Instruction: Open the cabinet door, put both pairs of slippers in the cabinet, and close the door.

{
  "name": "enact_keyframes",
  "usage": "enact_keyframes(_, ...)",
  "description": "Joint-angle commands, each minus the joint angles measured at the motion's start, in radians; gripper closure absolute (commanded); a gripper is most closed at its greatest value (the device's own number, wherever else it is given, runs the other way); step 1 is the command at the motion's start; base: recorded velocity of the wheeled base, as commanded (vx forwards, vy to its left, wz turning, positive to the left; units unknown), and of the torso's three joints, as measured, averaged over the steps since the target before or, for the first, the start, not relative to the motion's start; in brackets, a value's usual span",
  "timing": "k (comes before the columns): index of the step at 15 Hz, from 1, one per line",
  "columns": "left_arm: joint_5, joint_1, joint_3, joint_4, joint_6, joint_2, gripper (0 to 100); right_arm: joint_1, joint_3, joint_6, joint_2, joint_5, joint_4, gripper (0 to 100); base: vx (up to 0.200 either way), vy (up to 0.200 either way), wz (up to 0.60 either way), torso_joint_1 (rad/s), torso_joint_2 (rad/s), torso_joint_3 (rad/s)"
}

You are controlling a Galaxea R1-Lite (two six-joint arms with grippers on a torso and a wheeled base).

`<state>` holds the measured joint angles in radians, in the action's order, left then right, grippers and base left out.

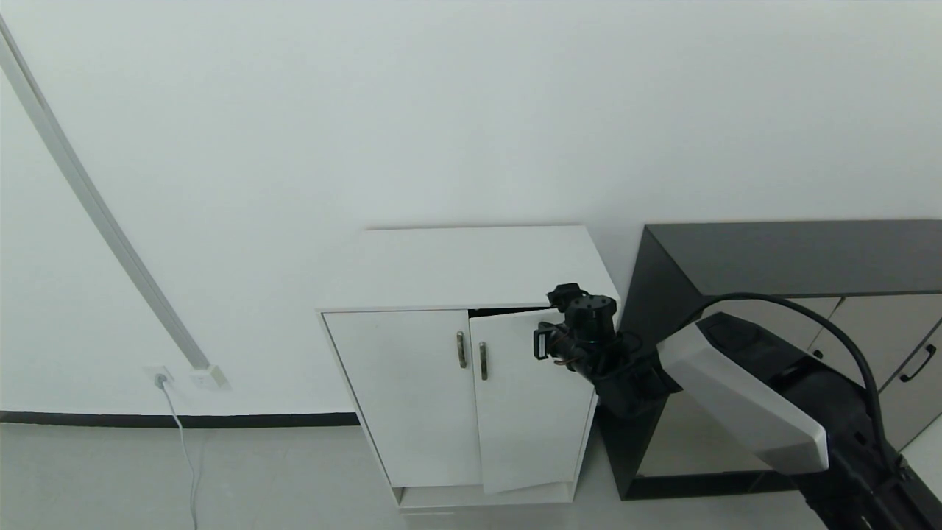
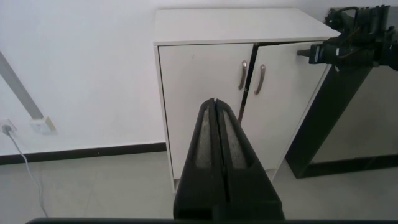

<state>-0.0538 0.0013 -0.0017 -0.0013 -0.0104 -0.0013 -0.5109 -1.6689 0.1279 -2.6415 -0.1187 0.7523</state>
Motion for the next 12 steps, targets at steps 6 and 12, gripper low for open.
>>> enact_keyframes(6, 0.000, 0.000, 0.000, 0.000, 0.000, 0.001, 100, 0.009, -0.055, -0.004, -0.023, -0.001, -0.028, 100, 0.000, 0.000, 0.00, 0.000, 0.00, 0.000)
enact_keyframes(12, 0.000, 0.000, 0.000, 0.000, 0.000, 0.001, 100, 0.009, -0.101, -0.008, -0.057, -0.001, -0.047, 100, 0.000, 0.000, 0.00, 0.000, 0.00, 0.000)
